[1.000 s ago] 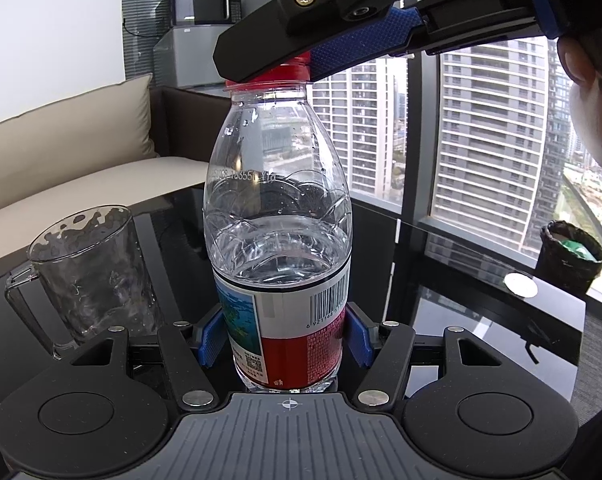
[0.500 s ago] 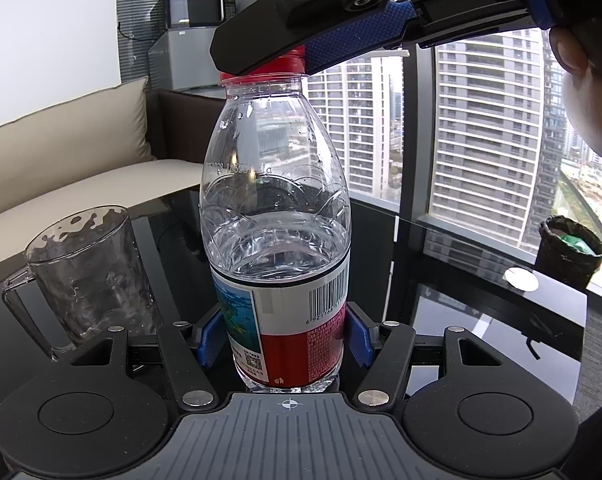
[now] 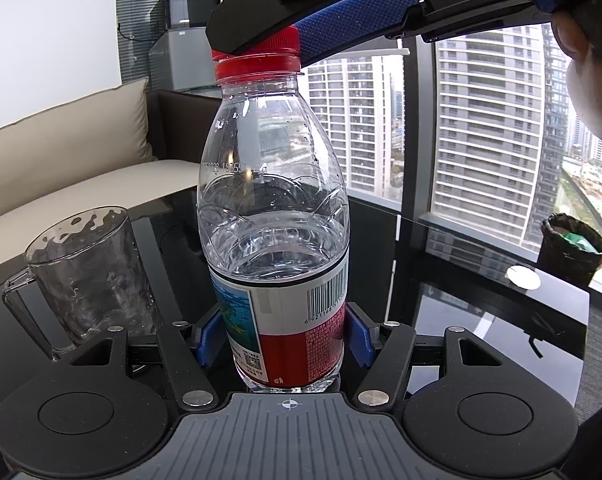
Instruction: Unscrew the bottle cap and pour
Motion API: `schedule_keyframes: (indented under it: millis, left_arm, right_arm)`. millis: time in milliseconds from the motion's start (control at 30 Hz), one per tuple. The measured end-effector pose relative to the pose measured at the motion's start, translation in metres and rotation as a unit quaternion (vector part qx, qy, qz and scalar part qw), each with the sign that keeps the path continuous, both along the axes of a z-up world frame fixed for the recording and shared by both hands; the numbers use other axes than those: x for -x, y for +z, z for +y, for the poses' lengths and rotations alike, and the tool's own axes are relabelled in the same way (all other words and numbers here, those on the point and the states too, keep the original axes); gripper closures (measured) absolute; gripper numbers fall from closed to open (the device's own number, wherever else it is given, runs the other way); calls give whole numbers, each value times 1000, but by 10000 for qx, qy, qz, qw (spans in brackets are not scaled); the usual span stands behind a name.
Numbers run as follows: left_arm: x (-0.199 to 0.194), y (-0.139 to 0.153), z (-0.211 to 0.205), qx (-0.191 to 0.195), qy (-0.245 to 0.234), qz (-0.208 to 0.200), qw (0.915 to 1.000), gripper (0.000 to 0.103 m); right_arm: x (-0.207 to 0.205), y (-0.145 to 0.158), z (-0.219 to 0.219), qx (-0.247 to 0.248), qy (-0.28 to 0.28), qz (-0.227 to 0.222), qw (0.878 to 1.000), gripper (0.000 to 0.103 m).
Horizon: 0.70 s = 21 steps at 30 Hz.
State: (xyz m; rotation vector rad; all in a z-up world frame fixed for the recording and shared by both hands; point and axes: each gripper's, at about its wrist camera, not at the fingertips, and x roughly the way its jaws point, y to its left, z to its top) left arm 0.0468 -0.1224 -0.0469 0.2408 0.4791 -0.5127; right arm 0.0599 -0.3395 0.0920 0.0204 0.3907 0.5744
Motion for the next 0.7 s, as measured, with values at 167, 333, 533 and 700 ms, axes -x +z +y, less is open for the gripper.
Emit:
schedule_keyframes:
  millis: [167, 333, 533, 700]
  left_arm:
    - [0, 2, -3, -14, -5, -8, 10000, 45]
    - [-1, 2, -1, -17, -3, -8, 10000, 45]
    - [-3, 2, 1, -16, -9, 1, 10000, 45]
    - [-4, 2, 1, -14, -17, 1, 10000, 45]
  right_arm:
    - [1, -1, 4, -10, -73, 38, 10000, 66]
    - [-1, -4, 8, -11, -225, 106, 9997, 64]
    - [-1, -5, 10, -7, -303, 170, 9994, 64]
    - [-5, -8, 10, 21, -279, 205, 9994, 64]
